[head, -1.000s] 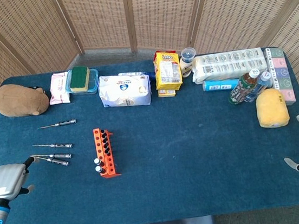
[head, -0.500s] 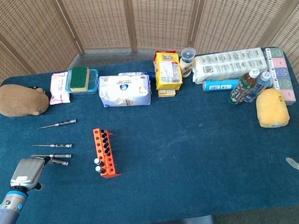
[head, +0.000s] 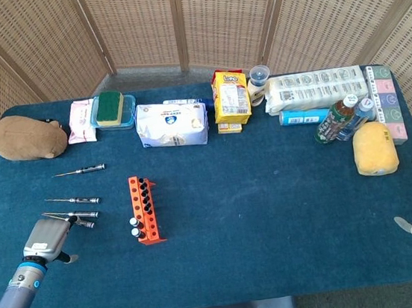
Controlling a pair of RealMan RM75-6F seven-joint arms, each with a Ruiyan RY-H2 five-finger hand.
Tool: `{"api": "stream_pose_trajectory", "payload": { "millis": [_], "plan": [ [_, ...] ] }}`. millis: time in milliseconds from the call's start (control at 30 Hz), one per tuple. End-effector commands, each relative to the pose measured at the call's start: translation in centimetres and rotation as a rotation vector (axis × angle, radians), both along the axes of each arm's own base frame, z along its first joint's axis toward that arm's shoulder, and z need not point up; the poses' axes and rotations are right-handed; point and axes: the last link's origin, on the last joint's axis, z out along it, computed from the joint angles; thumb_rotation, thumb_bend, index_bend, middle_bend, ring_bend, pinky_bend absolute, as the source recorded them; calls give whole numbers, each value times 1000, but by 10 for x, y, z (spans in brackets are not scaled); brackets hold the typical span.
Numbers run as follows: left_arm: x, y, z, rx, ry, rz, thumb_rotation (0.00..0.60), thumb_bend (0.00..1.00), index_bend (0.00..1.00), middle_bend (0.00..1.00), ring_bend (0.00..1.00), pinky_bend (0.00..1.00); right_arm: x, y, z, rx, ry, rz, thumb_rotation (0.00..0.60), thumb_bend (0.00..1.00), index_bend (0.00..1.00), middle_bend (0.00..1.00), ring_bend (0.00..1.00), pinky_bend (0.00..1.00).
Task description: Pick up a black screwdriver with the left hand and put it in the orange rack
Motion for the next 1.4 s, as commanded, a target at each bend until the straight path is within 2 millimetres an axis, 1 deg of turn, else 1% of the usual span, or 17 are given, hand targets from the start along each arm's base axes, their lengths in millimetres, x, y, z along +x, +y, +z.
{"api": "stream_pose_trajectory", "payload": {
  "millis": [33, 67, 133, 200, 267, 500, 700, 800, 1000, 1400],
  "plan": [
    [2, 2, -5, -8, 11, -10, 407, 44, 195, 896, 785, 864, 0, 0, 1, -1, -2, 0, 600, 0, 45, 3, 3, 0],
    [3, 3, -6, -10, 13, -13, 405, 42, 182, 896, 785, 864, 0, 0, 1, -3, -2, 0, 600, 0, 45, 3, 3, 0],
    [5, 4, -9, -16, 16, -20, 391, 24, 119, 896, 785, 863, 0, 0, 1, -5, -4, 0, 600, 0, 45, 3, 2, 0],
    [7, 3, -11, -28, 19, -24, 360, 6, 68, 896, 785, 863, -1, 0, 2, -6, -6, -1, 600, 0, 45, 3, 2, 0],
    [8, 2, -14, -37, 20, -26, 333, 0, 50, 896, 785, 864, -1, 0, 2, -7, -8, -2, 600, 0, 45, 3, 3, 0],
    [11, -3, -19, -60, 20, -33, 327, 0, 48, 896, 785, 863, -1, 0, 3, -7, -14, -1, 600, 0, 45, 3, 3, 0],
    [7, -7, -21, -73, 25, -18, 332, 0, 47, 896, 785, 864, -1, 1, 4, -8, -16, 1, 600, 0, 45, 2, 3, 0],
    [6, -8, -24, -81, 24, -12, 321, 0, 47, 896, 785, 864, -1, 1, 4, -7, -17, 2, 600, 0, 45, 3, 2, 0],
    [5, -9, -28, -101, 18, -2, 329, 0, 47, 896, 785, 864, -1, 1, 5, -9, -21, 1, 600, 0, 45, 3, 2, 0],
    [0, -12, -29, -111, 26, 24, 327, 0, 47, 896, 785, 863, -1, 1, 6, -9, -25, 4, 600, 0, 44, 3, 2, 0]
  ]
}}
